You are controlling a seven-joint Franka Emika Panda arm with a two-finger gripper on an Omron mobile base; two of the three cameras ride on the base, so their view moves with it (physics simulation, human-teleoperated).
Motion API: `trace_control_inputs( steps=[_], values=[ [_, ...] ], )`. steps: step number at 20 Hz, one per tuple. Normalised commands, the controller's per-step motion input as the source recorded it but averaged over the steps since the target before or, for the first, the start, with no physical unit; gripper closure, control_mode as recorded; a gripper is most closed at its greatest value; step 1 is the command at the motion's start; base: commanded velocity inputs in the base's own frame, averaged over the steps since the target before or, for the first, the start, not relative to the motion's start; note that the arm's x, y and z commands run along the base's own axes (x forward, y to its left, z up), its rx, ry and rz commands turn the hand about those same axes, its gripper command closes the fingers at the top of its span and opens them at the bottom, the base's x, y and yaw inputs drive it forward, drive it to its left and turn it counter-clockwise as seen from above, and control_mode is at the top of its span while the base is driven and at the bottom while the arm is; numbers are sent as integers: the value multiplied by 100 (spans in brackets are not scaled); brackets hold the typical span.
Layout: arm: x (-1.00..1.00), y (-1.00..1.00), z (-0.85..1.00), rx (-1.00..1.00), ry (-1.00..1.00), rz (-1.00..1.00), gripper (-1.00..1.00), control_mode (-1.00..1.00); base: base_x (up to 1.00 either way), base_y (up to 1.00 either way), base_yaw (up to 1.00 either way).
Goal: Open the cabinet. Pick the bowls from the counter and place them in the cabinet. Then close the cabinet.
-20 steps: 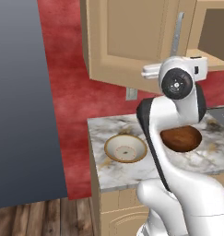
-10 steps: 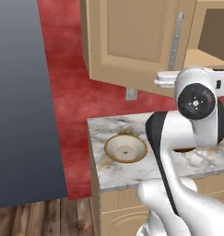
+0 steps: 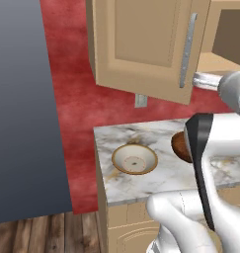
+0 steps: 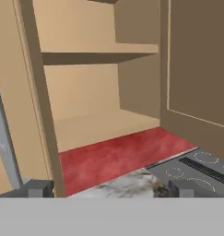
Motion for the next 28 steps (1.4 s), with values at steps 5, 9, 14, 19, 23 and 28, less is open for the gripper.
trace_control_inputs(
  steps=[5,9,14,19,23,28],
  values=[
    [0,-36,0,23,0,0,-100,-100,0,0,0],
    [17,-34,0,24,0,1,-100,-100,0,0,0],
    [46,-11,-2,26,0,19,-100,-100,0,0,0],
    [51,0,-14,23,0,26,-100,-100,0,0,0],
    [54,0,-19,14,1,17,-100,-100,0,0,0],
    [54,-2,-16,12,0,11,-100,-100,0,0,0]
  ],
)
